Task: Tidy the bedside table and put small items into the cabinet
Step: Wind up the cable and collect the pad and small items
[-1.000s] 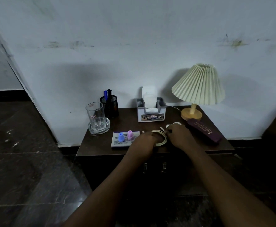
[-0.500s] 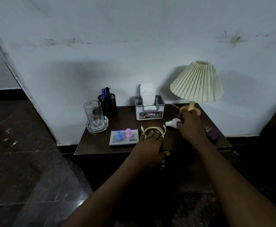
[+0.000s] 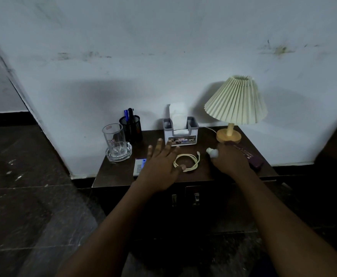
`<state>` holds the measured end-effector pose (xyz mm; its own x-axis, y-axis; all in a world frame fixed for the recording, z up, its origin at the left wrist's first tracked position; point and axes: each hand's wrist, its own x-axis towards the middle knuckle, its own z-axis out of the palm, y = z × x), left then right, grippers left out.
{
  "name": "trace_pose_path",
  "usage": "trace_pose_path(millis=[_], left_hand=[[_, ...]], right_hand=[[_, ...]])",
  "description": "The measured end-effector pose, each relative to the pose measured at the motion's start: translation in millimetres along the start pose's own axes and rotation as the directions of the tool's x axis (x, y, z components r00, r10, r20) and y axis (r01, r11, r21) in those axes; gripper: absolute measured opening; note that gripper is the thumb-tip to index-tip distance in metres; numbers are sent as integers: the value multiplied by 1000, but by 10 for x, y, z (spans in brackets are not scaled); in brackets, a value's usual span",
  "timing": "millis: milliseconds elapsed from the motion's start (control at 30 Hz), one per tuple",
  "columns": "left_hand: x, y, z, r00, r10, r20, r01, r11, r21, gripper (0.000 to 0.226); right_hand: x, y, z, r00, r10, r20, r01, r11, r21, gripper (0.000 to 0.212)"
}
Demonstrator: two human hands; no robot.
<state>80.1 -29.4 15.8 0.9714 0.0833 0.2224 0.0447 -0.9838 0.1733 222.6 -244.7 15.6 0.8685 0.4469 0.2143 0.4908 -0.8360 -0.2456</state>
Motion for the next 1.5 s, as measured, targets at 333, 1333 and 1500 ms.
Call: trace_pose_path(millis=[333,1333,1500], left_hand=[[-4,132,80,999,-3,34,2,999,54,75],[-846,621,623,927,301,225,-348,913,213,73],[-781,892,565,864,457,211,-455,888,-63,67]], right_hand=[[-305,-50,-141,989,38,144,-37,999,-11,41],[-1679,-771,983,799,431,419,-496,79,865,39],[-2147,-560,970,798,470,378,-461,71,885,42]])
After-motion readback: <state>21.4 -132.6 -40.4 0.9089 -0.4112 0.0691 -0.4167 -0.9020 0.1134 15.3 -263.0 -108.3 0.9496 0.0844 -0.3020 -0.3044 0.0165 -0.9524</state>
